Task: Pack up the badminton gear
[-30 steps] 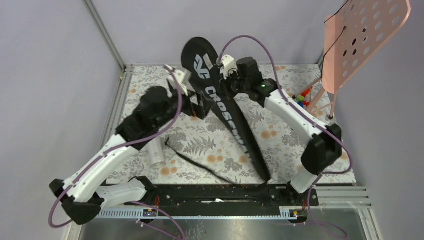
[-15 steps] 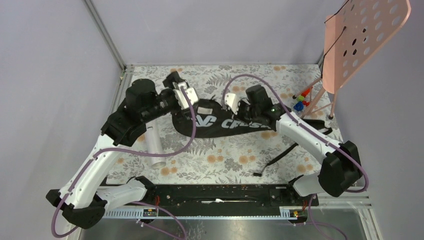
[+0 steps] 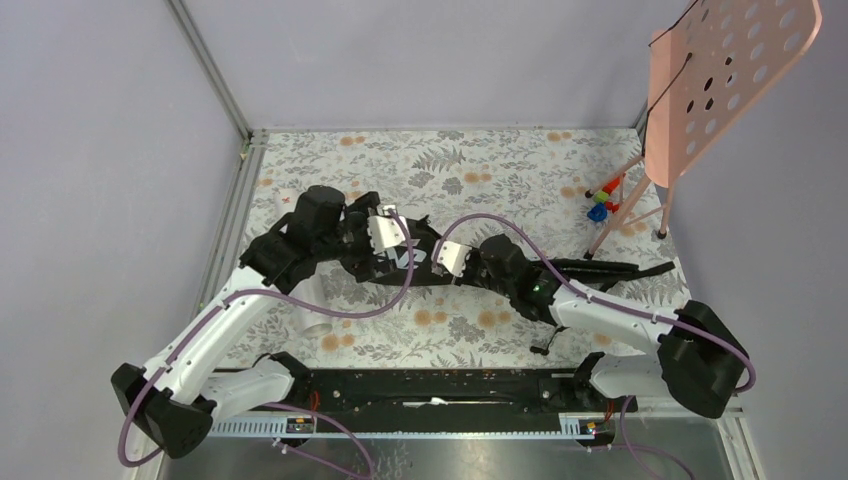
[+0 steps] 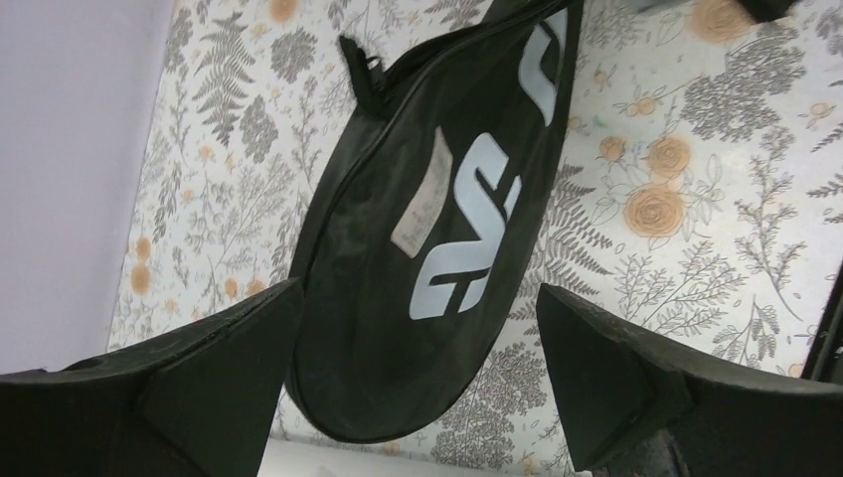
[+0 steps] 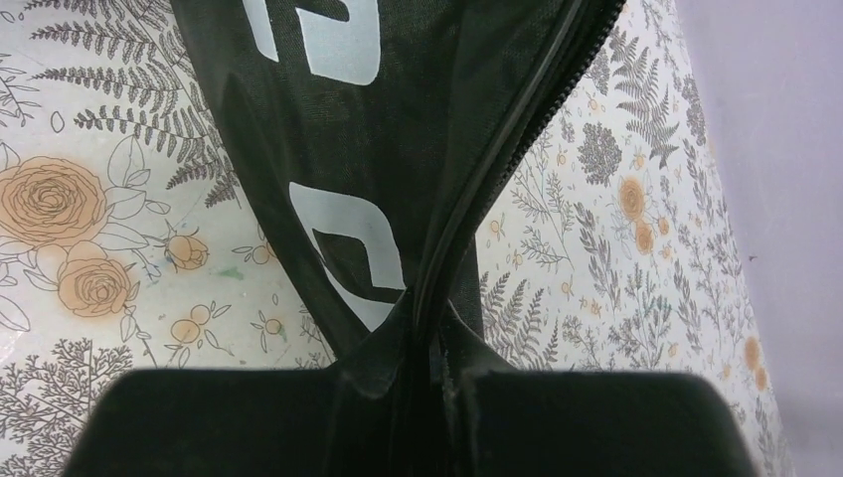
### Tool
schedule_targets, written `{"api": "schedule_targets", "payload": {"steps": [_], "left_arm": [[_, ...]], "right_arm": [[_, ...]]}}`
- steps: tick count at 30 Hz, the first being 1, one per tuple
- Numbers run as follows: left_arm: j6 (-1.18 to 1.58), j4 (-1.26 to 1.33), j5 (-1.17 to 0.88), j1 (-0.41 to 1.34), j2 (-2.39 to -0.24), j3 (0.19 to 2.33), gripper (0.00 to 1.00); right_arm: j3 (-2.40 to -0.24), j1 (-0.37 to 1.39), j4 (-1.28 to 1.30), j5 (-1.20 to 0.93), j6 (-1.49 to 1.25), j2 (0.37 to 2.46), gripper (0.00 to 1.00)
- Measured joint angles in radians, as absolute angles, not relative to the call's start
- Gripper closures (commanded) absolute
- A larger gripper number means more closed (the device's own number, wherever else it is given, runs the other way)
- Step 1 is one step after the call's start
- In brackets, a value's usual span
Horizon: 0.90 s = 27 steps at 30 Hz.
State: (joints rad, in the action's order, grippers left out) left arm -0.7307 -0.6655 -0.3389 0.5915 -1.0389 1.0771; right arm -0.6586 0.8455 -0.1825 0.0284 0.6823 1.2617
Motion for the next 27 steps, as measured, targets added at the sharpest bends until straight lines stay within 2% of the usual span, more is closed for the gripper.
{"api": "schedule_targets", "payload": {"steps": [8,13,16,18,22,24,26,27], "left_arm": [[-0.758,-0.657,-0.312,0.517,-1.05,1.045,0.01],[-0.818,-0.666,-0.366,0.493,-1.056,1.045,0.02],[-0.847,-0.697,-0.423,0.493,-1.079,1.05,0.08],[-0.865,-0.742,-0.469,0.493,-1.118,1.072,0.19],[-0.913,-0.847,-0.544,0.493,-1.213,1.145,0.64],[-0.93,-0.893,-0.574,0.493,-1.244,1.173,0.81],[-0.955,-0.936,-0.599,0.494,-1.264,1.19,0.96],[-0.973,-0.952,-0.611,0.494,-1.267,1.194,1.0]], "right_arm": [[-0.583,0.894,-0.202,0.067,0.638,1.169,0.98],[-0.562,0.908,-0.141,0.042,0.619,1.08,0.97],[-0.557,0.91,-0.102,0.015,0.615,1.036,0.95],[-0.555,0.91,-0.076,0.001,0.614,1.015,0.94],[-0.555,0.91,-0.033,-0.014,0.611,0.991,0.91],[-0.555,0.91,-0.028,-0.017,0.606,0.986,0.8],[-0.555,0.91,-0.026,-0.017,0.593,0.983,0.61],[-0.555,0.91,-0.023,-0.019,0.583,0.981,0.51]]}}
